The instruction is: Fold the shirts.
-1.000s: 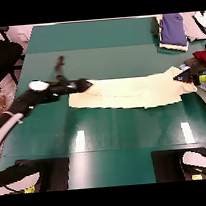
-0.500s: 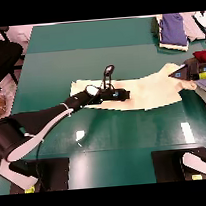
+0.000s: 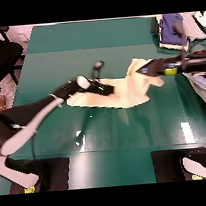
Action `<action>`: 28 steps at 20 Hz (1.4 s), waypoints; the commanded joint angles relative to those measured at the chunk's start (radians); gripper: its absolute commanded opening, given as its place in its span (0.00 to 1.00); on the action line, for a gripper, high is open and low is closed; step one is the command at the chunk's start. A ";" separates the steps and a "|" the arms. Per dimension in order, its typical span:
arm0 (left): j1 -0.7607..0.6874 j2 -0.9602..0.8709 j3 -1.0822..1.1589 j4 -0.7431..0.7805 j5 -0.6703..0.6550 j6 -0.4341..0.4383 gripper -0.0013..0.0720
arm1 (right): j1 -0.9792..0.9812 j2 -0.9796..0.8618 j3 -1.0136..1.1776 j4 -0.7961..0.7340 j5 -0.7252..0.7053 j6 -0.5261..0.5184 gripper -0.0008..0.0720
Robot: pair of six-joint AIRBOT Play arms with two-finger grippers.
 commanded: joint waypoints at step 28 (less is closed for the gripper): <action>0.396 0.626 0.000 0.585 -0.457 -0.108 0.05 | 0.015 -0.345 -0.211 -0.113 -0.251 0.138 0.97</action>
